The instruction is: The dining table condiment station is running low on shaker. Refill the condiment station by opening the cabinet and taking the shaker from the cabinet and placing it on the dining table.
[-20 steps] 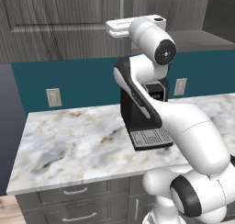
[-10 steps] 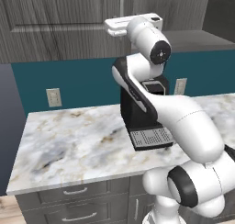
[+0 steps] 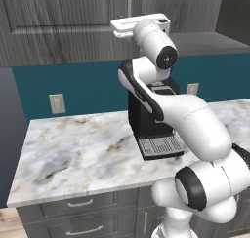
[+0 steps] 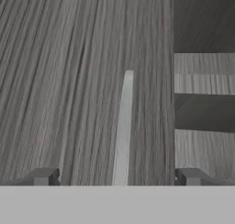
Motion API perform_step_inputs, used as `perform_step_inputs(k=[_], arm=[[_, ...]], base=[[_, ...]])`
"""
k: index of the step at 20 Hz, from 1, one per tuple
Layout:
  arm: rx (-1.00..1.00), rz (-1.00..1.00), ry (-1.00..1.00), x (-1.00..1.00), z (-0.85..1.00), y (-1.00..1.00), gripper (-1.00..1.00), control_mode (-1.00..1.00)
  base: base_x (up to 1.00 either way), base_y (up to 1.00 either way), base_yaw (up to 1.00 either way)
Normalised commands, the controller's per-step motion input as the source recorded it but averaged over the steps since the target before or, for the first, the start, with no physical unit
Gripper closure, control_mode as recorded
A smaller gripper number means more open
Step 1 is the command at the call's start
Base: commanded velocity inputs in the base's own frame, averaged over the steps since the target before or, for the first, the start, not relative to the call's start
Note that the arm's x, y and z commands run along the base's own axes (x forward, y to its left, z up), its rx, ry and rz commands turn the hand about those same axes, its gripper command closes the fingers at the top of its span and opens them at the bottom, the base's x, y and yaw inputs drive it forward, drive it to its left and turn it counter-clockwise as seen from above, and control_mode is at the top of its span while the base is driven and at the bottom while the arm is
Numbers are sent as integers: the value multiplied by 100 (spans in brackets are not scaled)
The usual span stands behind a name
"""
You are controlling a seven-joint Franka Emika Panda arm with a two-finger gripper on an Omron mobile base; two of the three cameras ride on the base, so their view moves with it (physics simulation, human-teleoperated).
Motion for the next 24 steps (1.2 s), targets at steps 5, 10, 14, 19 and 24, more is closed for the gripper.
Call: perform_step_inputs(k=[5, 10, 14, 19, 24], arm=[[0, 0, 0, 43, 0, 0, -100, -100], [0, 0, 0, 62, 0, 0, -100, -100], [0, 0, 0, 72, 0, 0, -100, -100], [0, 0, 0, 84, 0, 8, 100, -100], [0, 0, 0, 80, 0, 3, 100, -100]], base=[[0, 0, 0], [0, 0, 0], [0, 0, 0], [0, 0, 0], [0, 0, 0]])
